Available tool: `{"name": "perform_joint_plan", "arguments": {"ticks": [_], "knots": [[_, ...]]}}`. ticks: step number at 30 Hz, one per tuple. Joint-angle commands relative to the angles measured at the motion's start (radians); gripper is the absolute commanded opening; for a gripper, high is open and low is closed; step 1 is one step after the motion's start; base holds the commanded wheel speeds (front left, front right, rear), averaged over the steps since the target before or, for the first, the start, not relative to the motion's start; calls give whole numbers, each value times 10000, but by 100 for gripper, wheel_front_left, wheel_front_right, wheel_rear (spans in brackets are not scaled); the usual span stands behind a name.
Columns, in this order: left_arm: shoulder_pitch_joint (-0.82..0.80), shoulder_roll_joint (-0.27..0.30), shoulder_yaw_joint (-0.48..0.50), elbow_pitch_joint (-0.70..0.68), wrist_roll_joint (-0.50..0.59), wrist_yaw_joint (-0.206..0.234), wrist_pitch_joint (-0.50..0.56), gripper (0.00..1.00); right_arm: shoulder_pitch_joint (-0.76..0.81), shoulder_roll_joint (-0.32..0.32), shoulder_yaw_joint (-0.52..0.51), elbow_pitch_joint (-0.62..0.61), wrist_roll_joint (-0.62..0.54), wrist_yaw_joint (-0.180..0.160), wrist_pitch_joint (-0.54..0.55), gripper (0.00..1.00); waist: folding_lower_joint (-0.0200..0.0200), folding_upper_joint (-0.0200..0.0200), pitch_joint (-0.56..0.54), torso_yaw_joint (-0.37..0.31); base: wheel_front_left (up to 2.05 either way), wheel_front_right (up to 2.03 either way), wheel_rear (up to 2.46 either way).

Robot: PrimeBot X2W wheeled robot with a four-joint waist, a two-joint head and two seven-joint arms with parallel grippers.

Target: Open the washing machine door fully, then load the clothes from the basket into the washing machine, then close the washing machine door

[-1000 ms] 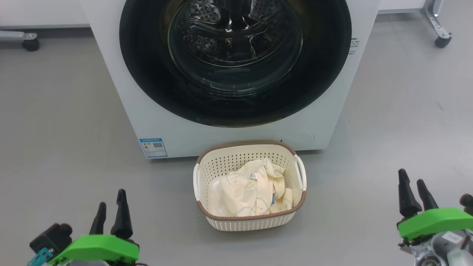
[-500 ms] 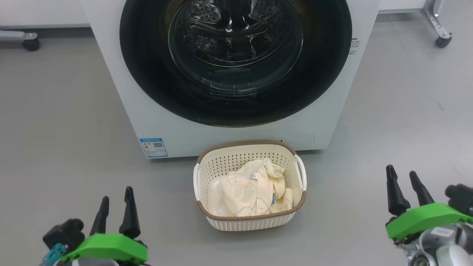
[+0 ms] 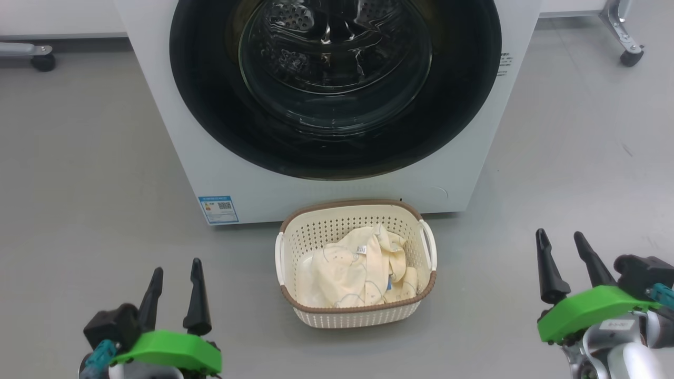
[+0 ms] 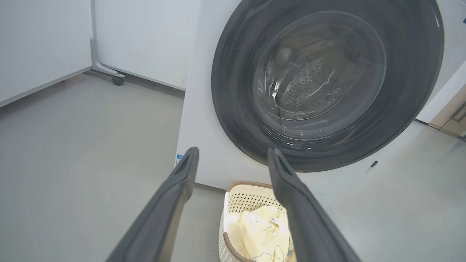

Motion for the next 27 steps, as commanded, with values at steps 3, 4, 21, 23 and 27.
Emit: {"name": "perform_joint_plan", "arguments": {"ticks": [3, 4, 21, 23, 27], "knots": [[-578, 173, 160, -264, 641, -47, -246, 100, -452, -132, 250, -502, -637, -26, -178, 100, 0, 0, 24, -1, 0, 0, 0], [-592, 175, 142, -257, 757, -43, -275, 100, -453, -134, 259, -529, -755, -26, -193, 100, 0, 0, 26, -1, 0, 0, 0], [-760, 200, -166, -30, 2399, 4, -734, 100, -506, -170, 228, -848, -2706, -30, -447, 100, 0, 0, 57, 58, 0, 0, 0], [-770, 200, -176, 21, 2416, 34, -733, 100, -505, -171, 212, -838, -2743, -30, -462, 100, 0, 0, 53, 59, 0, 0, 0], [-779, 198, -178, 84, 2333, 87, -694, 100, -502, -170, 176, -807, -2717, -30, -472, 100, 0, 0, 44, 48, 0, 0, 0]]}}
